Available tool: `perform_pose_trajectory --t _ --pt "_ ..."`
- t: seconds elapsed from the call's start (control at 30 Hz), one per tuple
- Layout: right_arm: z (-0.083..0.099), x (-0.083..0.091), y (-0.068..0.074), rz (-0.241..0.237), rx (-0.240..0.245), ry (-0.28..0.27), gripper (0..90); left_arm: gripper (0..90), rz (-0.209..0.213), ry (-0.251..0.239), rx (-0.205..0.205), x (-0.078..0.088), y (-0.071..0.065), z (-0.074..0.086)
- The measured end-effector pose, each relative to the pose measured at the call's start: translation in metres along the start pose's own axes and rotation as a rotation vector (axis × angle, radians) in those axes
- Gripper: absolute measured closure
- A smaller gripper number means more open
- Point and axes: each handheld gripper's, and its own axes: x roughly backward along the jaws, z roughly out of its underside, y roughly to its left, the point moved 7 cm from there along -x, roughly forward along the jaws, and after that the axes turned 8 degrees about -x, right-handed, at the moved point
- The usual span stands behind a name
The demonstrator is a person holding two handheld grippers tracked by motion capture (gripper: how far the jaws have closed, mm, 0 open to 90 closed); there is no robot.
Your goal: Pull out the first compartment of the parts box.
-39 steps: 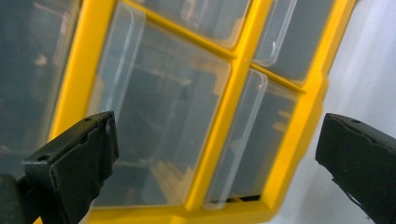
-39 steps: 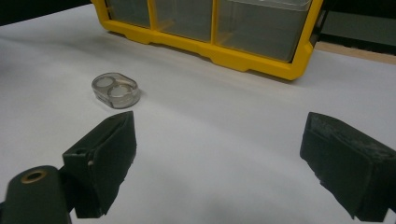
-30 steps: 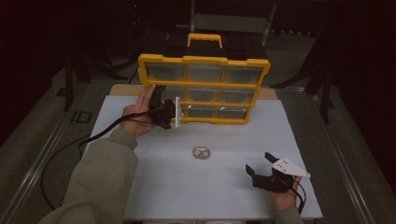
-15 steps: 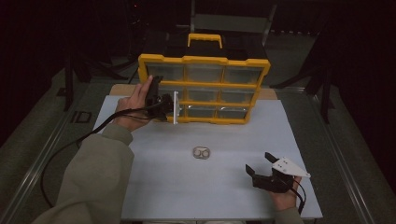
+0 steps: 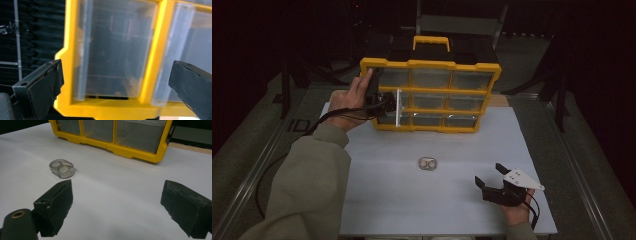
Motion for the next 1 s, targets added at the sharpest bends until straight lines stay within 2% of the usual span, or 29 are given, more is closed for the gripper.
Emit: perform_pose_trajectory --t 0.2,0.33,0.5,0.57,0.6,0.63,0.67,0.7,0.73,0.77,0.9,0.97,1.0 --pt "0.000 0.000 0.000 0.000 -0.001 0.000 10.7 0.5 -0.035 0.019 0.017 -0.004 0.013 0.002" --pt "0.000 0.000 0.000 -0.001 -0.001 0.000 10.7 0.5 -0.044 0.032 0.031 -0.008 0.020 0.004" --pt "0.000 0.000 -0.001 0.000 0.001 -0.001 10.6 2.5 -0.050 0.062 0.022 -0.012 0.024 0.005" --pt "0.000 0.000 -0.001 0.002 -0.005 -0.002 10.7 8.2 -0.069 0.062 0.018 -0.012 0.026 0.005" --pt "0.000 0.000 -0.001 0.002 -0.005 -0.002 10.7 8.2 -0.083 0.052 0.013 -0.012 0.027 0.003" --pt "0.000 0.000 -0.001 0.002 -0.005 -0.002 10.7 17.1 -0.098 0.051 0.000 -0.011 0.028 0.003" --pt "0.000 0.000 -0.001 0.002 -0.004 -0.002 10.7 20.7 -0.123 0.050 -0.015 -0.011 0.028 0.001" --pt "0.000 0.000 -0.001 0.002 -0.004 -0.002 10.7 25.5 -0.123 0.050 -0.015 -0.011 0.028 0.001" --pt "0.000 0.000 -0.001 0.002 -0.003 -0.002 10.7 25.5 -0.136 0.049 -0.021 -0.010 0.029 0.000" --pt "0.000 0.000 -0.001 0.001 -0.005 -0.002 10.7 37.3 -0.140 0.047 -0.026 -0.010 0.029 -0.001" --pt "0.000 0.000 -0.001 0.001 -0.007 -0.004 10.7 49.5 -0.159 0.064 -0.064 -0.010 0.026 -0.001" --pt "0.000 0.000 -0.001 0.001 -0.009 -0.004 10.7 50.9 -0.164 0.062 -0.057 -0.010 0.026 -0.001" --pt "0.000 0.000 -0.001 0.001 -0.007 -0.004 10.7 54.7 -0.176 0.064 -0.062 -0.010 0.026 0.000"
